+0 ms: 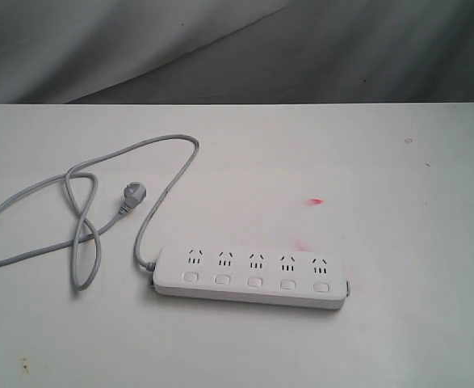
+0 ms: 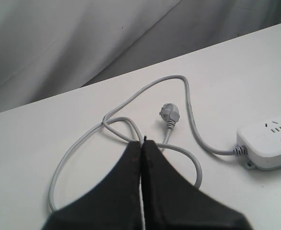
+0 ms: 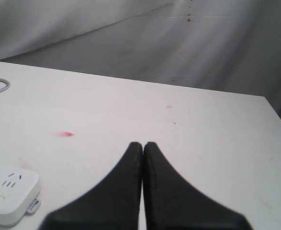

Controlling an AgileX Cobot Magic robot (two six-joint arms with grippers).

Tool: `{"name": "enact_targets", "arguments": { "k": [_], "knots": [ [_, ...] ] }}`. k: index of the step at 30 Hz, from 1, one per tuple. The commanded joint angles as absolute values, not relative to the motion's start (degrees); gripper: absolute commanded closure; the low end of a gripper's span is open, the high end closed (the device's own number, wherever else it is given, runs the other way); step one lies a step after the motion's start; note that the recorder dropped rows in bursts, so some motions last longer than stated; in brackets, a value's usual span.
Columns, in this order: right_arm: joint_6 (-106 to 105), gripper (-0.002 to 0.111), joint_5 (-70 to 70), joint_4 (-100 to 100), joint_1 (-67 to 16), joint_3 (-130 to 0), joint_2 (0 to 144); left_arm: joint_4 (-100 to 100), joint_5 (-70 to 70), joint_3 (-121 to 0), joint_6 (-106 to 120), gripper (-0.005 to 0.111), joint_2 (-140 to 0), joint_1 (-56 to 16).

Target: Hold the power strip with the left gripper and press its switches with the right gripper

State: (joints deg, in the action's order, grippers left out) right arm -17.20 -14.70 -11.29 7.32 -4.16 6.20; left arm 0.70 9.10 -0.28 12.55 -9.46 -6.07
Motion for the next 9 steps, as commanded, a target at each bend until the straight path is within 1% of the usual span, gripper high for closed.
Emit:
{"name": "enact_targets", "arguments": {
  "k": [1, 9],
  "knots": [
    [-17.06, 0.108, -14.44, -10.91, 7.35, -3.87, 6.27, 0.68, 9.01, 0.00, 12.35, 0.107, -9.11, -5.96],
    [-17.06, 0.108, -14.44, -10.91, 7.35, -3.87, 6.27, 0.68, 9.01, 0.00, 12.35, 0.107, -9.11, -5.96]
  ]
}}
